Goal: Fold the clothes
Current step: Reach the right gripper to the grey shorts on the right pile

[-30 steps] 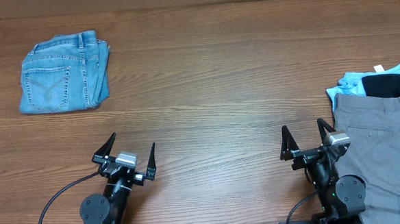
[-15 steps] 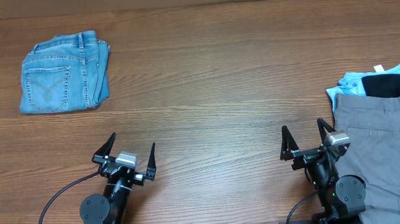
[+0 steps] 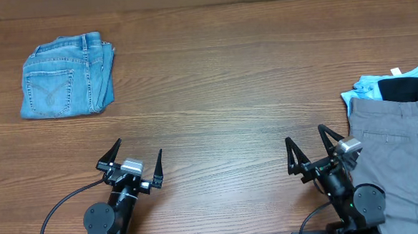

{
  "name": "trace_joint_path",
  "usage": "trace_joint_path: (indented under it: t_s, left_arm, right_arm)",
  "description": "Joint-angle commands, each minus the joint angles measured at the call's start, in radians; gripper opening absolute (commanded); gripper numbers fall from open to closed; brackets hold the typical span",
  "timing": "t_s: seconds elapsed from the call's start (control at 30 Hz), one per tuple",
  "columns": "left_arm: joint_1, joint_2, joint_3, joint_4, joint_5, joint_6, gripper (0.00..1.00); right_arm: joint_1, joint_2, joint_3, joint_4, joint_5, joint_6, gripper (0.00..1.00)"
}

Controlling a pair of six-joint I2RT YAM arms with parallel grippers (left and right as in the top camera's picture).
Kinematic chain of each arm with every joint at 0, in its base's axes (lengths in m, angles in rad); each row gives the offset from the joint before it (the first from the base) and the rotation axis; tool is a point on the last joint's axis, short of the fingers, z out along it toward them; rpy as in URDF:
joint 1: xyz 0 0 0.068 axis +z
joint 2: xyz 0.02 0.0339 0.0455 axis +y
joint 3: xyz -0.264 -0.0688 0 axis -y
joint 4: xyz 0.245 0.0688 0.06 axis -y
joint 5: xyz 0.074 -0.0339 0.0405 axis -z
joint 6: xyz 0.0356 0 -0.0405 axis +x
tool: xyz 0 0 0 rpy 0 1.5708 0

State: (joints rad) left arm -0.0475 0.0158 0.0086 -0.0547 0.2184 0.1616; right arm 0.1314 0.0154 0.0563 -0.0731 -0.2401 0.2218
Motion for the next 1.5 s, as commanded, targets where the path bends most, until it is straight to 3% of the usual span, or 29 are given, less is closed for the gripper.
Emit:
trace_joint_path:
  t_s: [0.0,0.3,0.47,0.6,0.73,0.97,1.2,1.33,1.47]
  left_arm:
    - [-0.006,-0.011,-0.004,0.003,0.018,0.015,1.0]
    - [-0.006,-0.011,-0.004,0.003,0.021,-0.022,1.0]
    - [-0.006,-0.011,0.031,0.004,0.111,-0.191,1.0]
    - [-0.006,-0.009,0.148,0.002,0.121,-0.258,1.0]
    - [-0.005,0.051,0.335,-0.071,0.013,-0.258,1.0]
    - [-0.005,0.404,0.756,-0.396,-0.018,-0.229,1.0]
    - [-0.005,0.804,1.171,-0.698,0.056,-0.229,1.0]
    - [-0.005,0.962,1.31,-0.819,0.097,-0.229,1.0]
    - [-0.005,1.053,1.337,-0.895,0.098,-0.23,1.0]
  right_arm:
    - [-0.005,0.016,0.101,-0.022,-0.043,0.069,1.0]
    - [-0.005,0.258,0.351,-0.295,-0.05,0.079,1.0]
    - [-0.005,0.475,0.537,-0.455,-0.05,0.078,1.0]
    - [-0.005,0.643,0.695,-0.546,-0.126,0.078,1.0]
    - [-0.005,0.735,0.749,-0.541,-0.192,0.087,1.0]
    - [-0.005,0.819,0.77,-0.556,-0.182,0.114,1.0]
    - [-0.012,0.992,1.001,-0.806,0.185,0.229,1.0]
    - [-0.09,1.135,1.183,-0.908,0.281,0.258,1.0]
    - [-0.217,1.259,1.262,-0.931,0.28,0.257,1.0]
